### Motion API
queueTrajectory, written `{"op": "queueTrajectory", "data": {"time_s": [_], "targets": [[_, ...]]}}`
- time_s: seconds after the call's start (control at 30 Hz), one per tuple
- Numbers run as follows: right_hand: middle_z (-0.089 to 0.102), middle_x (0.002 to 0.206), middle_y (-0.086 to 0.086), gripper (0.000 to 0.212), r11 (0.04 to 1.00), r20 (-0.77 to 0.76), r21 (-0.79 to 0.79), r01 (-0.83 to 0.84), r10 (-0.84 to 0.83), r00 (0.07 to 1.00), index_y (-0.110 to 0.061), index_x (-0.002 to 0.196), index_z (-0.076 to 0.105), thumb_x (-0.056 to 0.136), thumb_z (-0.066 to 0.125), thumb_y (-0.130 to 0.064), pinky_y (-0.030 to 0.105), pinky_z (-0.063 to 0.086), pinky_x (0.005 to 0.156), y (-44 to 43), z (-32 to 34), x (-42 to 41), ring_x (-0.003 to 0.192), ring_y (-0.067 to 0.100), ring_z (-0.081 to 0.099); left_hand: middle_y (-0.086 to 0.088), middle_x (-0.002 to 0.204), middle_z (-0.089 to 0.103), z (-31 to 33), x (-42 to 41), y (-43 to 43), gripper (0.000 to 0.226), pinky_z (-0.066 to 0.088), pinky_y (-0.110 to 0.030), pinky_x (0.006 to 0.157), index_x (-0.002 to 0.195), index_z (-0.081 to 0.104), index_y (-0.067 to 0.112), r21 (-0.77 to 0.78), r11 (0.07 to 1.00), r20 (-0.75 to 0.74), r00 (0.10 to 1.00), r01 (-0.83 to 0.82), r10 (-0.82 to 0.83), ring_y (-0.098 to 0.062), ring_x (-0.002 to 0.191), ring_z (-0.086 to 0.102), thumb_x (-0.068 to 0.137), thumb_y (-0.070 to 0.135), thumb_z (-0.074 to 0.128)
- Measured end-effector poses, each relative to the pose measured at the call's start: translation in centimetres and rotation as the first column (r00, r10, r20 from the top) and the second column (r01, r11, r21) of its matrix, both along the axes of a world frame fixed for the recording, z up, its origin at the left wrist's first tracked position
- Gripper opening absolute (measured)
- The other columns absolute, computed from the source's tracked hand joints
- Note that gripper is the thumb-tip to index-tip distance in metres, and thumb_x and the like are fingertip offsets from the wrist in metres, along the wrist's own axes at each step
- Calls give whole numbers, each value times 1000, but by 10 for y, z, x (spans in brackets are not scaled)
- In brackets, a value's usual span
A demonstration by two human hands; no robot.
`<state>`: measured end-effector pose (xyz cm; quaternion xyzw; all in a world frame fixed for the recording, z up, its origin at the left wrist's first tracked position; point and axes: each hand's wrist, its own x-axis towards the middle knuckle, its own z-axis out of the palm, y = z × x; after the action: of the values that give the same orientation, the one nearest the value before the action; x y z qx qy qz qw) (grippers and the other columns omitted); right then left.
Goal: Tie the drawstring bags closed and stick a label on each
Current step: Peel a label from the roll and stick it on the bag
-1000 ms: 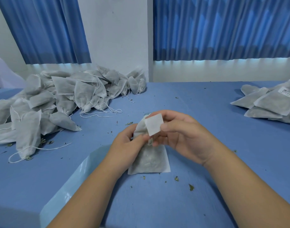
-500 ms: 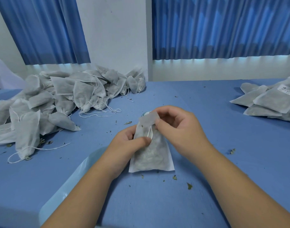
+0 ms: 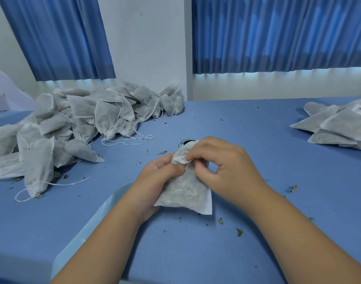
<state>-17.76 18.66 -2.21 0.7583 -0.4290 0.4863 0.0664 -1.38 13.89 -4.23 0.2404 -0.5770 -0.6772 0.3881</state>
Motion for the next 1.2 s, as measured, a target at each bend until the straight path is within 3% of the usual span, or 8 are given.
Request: {"op": "queueTrajectory", "data": {"time_s": [0.17, 0.33, 0.53, 0.7, 0.77, 0.9, 1.07, 1.2], "targets": [[68, 89, -7, 22, 997, -79, 73, -3, 9, 997, -13, 87, 75, 78, 60, -1, 35, 52, 71, 1, 0, -1, 83, 14, 63, -10, 90, 65, 1, 1, 0, 28, 51, -29, 71, 96, 72, 12, -11, 1000, 16, 1000, -15, 16, -23, 83, 61, 74, 14, 56], [70, 95, -6, 27, 989, -95, 149, -5, 19, 995, -13, 91, 77, 77, 55, -8, 34, 51, 80, 6, 1, -1, 91, 17, 63, -16, 106, 66, -1, 2, -2, 49, 49, -38, 84, 120, 64, 2, 84, 996, 1, 1000, -25, 25, -29, 98, 63, 82, 32, 55], [59, 90, -8, 7, 980, 142, 197, -28, -1, 990, -14, 76, 71, 79, 69, -20, 17, 40, 81, 5, 0, 9, 89, 9, 55, -12, 101, 72, -3, -1, 0, 34, 57, -28, 74, 114, 68, 11, -12, 995, -32, 994, -101, 101, -22, 89, 69, 83, 26, 65], [46, 103, -15, 50, 902, 307, 430, 46, -194, 932, -38, 92, 48, 61, 88, -39, 3, 36, 75, 0, -3, 9, 93, -9, 48, -14, 97, 70, -4, -1, -1, 37, 56, -36, 76, 113, 65, 8, -32, 989, -38, 989, -146, 144, -25, 87, 67, 83, 28, 63], [55, 98, -14, 52, 833, 398, 550, -51, -208, 894, -36, 95, 52, 59, 89, -39, 5, 42, 69, -1, -2, 7, 81, -10, 53, -13, 94, 70, -5, 0, -1, 36, 56, -35, 75, 111, 65, 7, -37, 986, -31, 986, -162, 161, -25, 85, 67, 83, 30, 62], [75, 82, -6, 26, 672, 610, 622, -402, -94, 787, -20, 93, 70, 72, 85, -23, 17, 50, 57, 0, -2, 5, 70, 4, 68, -13, 90, 70, -5, -1, 0, 39, 55, -34, 71, 106, 65, 4, -59, 978, 16, 980, -199, 200, -24, 80, 66, 85, 37, 69], [73, 73, 0, 8, 652, 635, 603, -459, -45, 771, -18, 83, 74, 79, 79, -23, 21, 49, 51, -2, 0, -4, 60, 10, 64, -7, 81, 69, -6, -2, -1, 34, 53, -30, 66, 94, 66, 10, -79, 969, 28, 972, -233, 235, -19, 73, 64, 77, 40, 64], [74, 81, -5, 20, 655, 544, 636, -409, -5, 839, -29, 90, 71, 73, 81, -34, 25, 52, 55, -2, -7, -2, 67, 9, 68, -9, 79, 70, -7, -2, -2, 29, 55, -31, 62, 89, 69, 12, -83, 967, 55, 968, -242, 246, -21, 70, 66, 79, 38, 77]]}}
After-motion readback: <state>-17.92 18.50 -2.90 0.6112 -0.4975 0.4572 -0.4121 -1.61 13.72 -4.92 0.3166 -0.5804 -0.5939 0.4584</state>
